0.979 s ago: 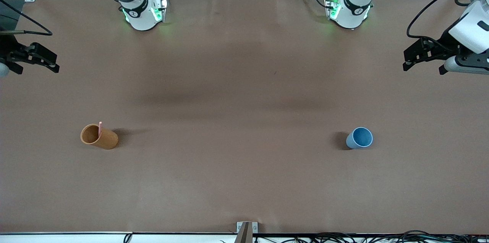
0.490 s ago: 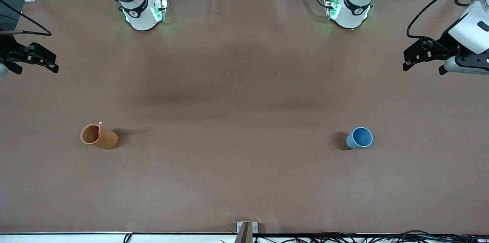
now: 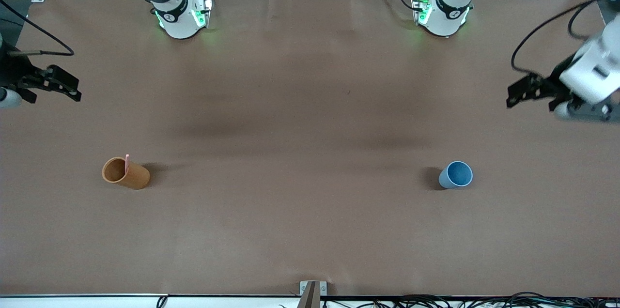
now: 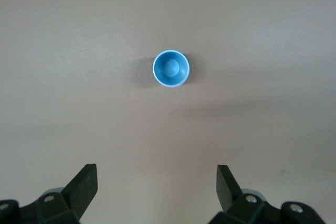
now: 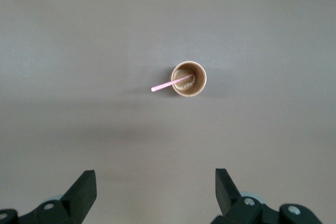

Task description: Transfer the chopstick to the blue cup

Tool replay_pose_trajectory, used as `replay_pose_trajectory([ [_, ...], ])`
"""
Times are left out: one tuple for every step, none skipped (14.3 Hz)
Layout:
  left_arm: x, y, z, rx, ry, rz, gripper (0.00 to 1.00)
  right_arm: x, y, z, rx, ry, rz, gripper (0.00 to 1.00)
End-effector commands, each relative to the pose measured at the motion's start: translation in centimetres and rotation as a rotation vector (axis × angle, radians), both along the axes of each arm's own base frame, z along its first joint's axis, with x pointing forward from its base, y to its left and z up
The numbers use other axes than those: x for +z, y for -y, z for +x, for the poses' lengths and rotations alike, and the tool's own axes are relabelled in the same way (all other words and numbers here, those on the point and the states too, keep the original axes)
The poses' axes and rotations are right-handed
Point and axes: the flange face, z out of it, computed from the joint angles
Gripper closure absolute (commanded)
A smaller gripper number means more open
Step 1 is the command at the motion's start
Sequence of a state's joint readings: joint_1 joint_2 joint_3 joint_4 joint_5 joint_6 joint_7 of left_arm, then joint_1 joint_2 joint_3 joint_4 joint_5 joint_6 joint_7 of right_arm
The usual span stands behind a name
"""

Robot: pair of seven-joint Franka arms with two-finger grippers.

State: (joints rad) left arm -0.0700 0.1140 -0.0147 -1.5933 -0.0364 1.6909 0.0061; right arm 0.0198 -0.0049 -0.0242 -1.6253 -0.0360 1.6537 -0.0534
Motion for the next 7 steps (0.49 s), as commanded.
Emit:
replay_pose_trajectory([
  [-8.3, 0.0, 3.0, -0.002, -0.036, -0.012, 0.0, -2.3, -0.6, -0.1, 0.02, 0.023, -0.002, 0.02],
  [-11.5, 0.0, 3.7, 0.002, -0.044, -0.012, 0.0, -3.8, -0.7, 0.0, 0.026, 0.029, -0.003, 0.03],
  [-14.6, -0.2, 4.3, 0.004, -0.051, -0.009, 0.0, -5.1, -0.8, 0.2, 0.029, 0.044, -0.004, 0.05],
  [-17.7, -0.7, 4.7, 0.012, -0.051, -0.007, 0.0, -6.3, -0.8, 0.4, 0.034, 0.058, -0.009, 0.06],
  [-19.9, -0.8, 5.0, 0.016, -0.05, -0.006, 0.0, -7.3, -1.0, 0.5, 0.043, 0.078, -0.015, 0.08],
  [-21.9, -0.7, 5.2, 0.016, -0.056, -0.005, 0.0, -8.1, -1.9, 0.7, 0.065, 0.098, -0.024, 0.1],
  [-23.6, -0.7, 5.6, 0.018, -0.059, -0.005, 0.0, -9.5, -2.2, 0.9, 0.083, 0.109, -0.045, 0.12],
])
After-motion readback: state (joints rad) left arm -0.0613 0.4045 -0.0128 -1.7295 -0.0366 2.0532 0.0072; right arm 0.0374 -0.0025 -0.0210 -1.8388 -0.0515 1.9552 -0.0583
